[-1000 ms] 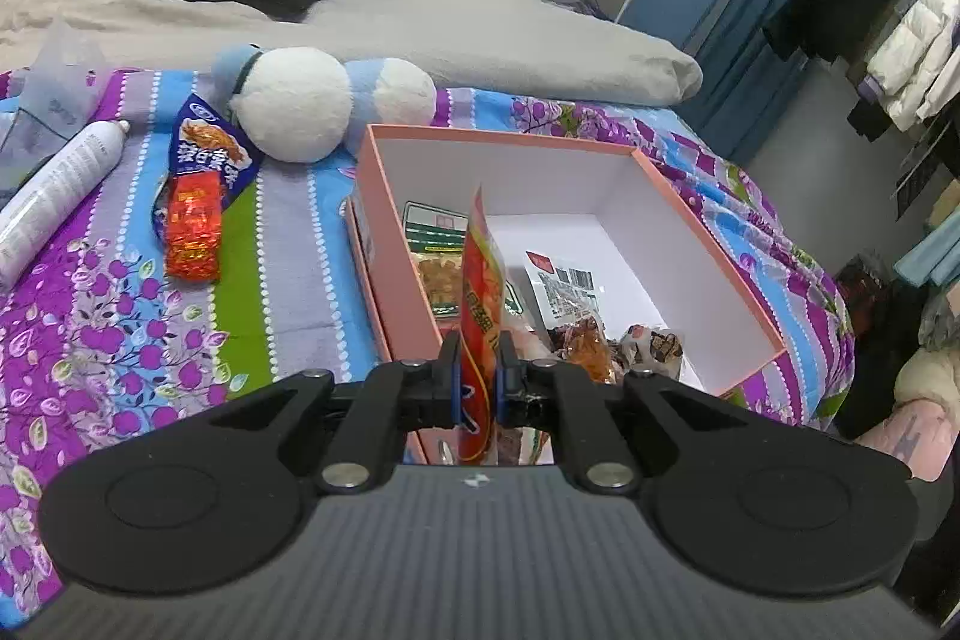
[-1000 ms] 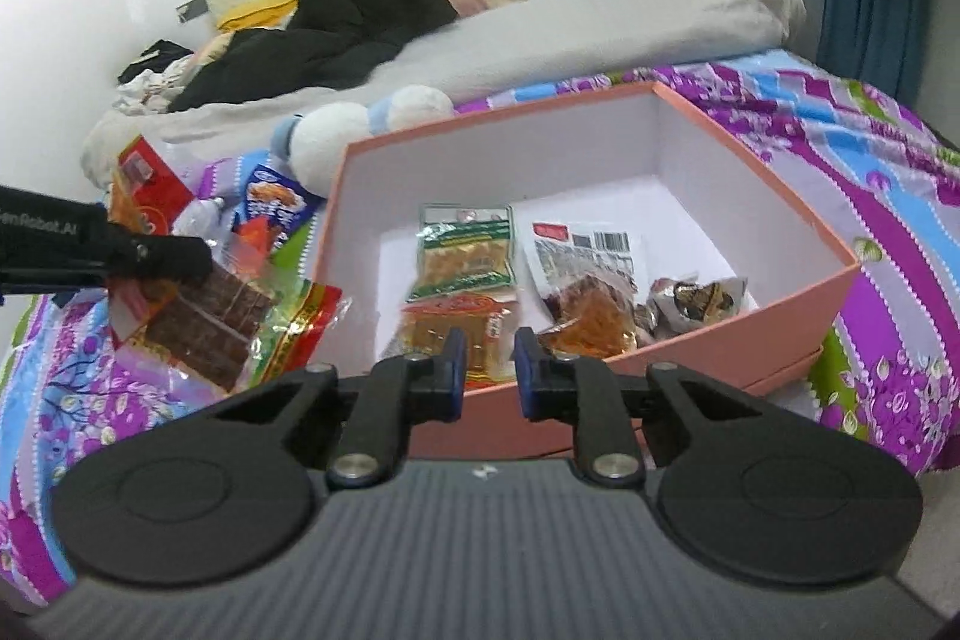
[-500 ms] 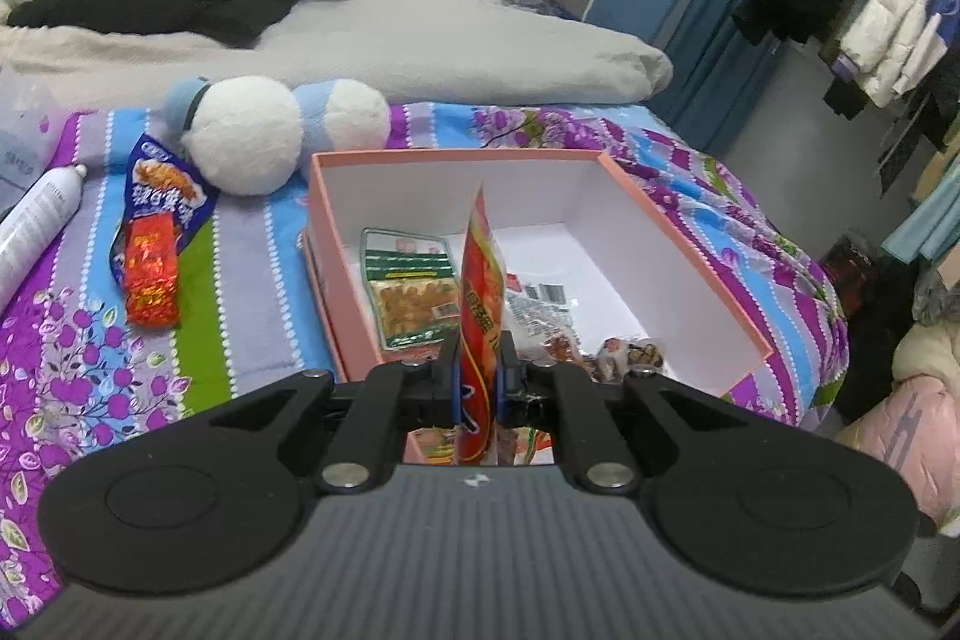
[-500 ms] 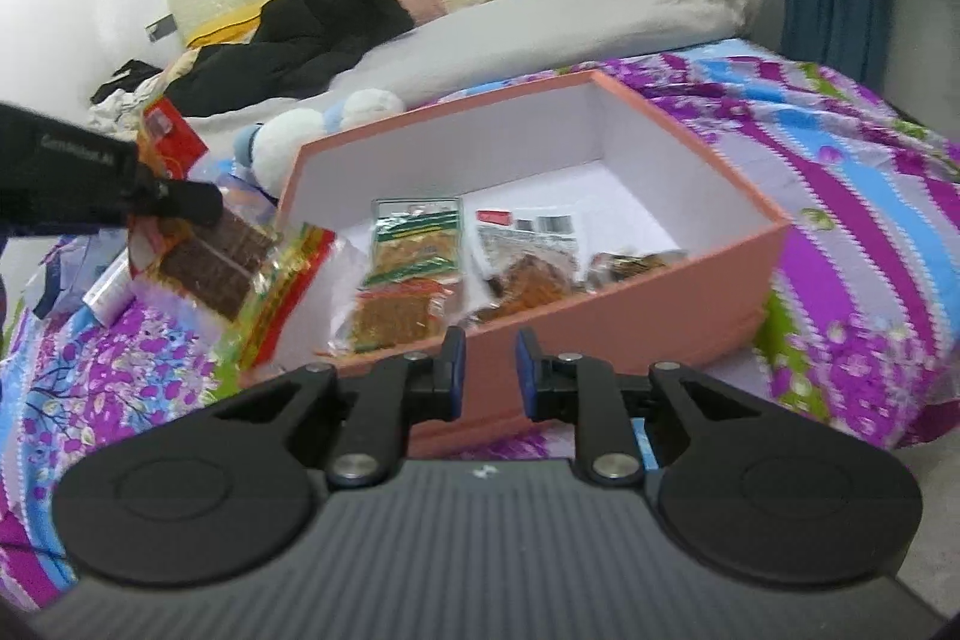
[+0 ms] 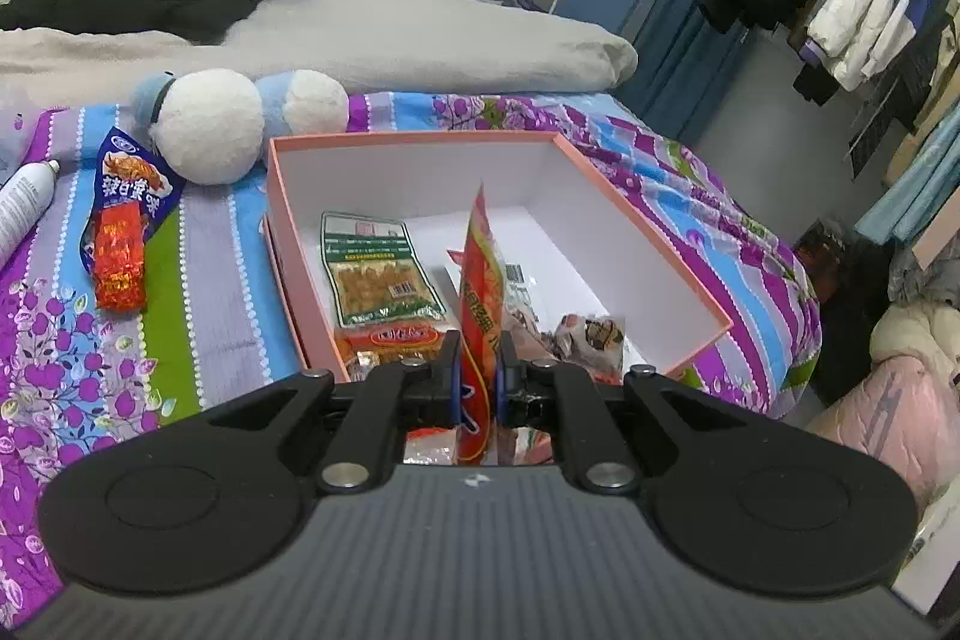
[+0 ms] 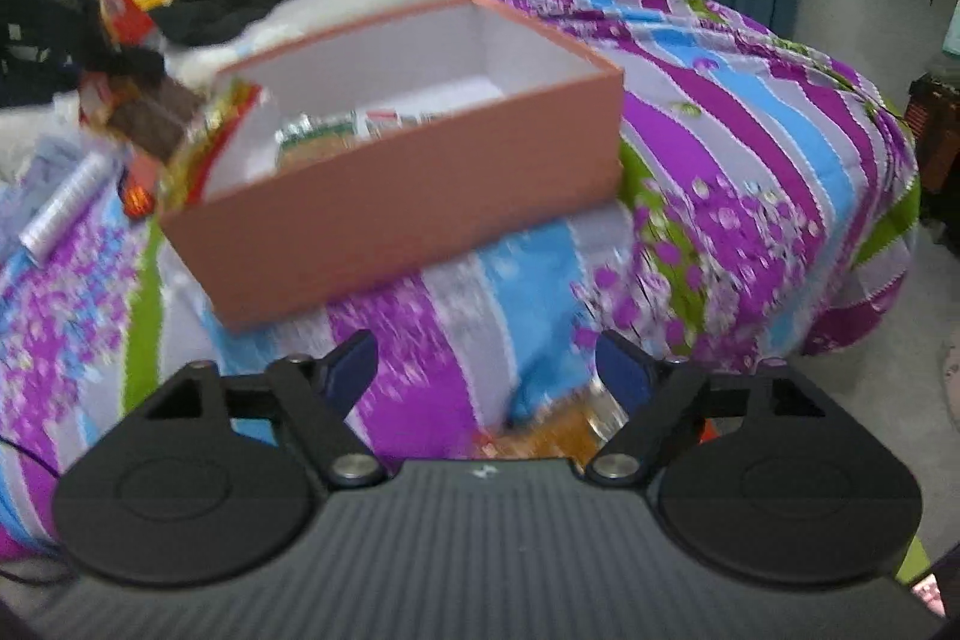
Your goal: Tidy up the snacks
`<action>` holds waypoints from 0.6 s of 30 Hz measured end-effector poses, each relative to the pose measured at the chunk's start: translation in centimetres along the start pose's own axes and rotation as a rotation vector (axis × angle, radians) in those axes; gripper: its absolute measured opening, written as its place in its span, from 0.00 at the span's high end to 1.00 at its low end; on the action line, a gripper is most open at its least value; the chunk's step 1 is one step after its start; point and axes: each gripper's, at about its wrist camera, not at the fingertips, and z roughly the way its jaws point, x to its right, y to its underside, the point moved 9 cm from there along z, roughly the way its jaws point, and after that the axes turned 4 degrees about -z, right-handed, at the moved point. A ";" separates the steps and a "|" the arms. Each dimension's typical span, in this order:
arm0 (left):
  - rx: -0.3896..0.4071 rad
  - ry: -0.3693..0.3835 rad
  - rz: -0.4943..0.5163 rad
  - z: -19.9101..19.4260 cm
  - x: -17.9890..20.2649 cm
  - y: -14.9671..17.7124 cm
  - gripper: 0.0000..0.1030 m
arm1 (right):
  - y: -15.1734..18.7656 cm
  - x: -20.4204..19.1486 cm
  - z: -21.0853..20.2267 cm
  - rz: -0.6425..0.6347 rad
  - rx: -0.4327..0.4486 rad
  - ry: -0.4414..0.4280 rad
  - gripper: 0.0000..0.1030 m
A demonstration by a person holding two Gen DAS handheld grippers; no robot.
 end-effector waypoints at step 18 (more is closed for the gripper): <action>-0.012 0.001 0.012 0.2 0.5 0.7 0.89 | 6.5 1.7 5.5 -0.030 -0.191 -0.006 0.11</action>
